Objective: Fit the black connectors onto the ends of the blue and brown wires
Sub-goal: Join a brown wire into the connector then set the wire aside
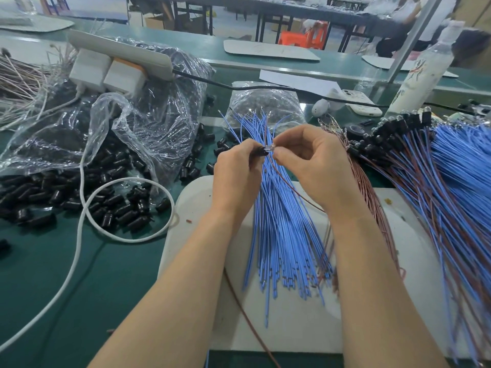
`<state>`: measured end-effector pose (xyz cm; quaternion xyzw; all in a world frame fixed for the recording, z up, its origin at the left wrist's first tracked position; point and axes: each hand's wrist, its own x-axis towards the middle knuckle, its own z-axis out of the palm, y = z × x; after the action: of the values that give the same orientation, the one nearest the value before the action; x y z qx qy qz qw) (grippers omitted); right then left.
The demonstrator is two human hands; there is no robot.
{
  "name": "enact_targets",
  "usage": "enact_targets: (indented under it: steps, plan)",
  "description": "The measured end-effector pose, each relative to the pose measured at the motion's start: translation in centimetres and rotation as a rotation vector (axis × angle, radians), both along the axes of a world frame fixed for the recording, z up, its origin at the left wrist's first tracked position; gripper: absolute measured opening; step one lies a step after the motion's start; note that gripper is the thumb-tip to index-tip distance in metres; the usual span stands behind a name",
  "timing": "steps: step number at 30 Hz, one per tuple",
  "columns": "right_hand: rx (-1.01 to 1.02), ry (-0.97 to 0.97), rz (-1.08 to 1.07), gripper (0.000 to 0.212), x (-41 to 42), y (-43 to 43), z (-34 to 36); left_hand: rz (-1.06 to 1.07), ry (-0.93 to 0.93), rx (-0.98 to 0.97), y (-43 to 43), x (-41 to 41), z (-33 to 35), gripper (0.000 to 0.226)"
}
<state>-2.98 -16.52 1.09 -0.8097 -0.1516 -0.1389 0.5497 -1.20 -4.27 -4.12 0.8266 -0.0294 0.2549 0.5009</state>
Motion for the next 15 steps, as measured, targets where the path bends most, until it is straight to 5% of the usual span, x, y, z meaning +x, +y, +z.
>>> enact_targets:
  steps: [15]
  plan:
    - [-0.283,-0.129,-0.224,0.011,0.01,0.63,-0.59,0.011,-0.006,0.193,0.26,-0.85,0.53,0.014]
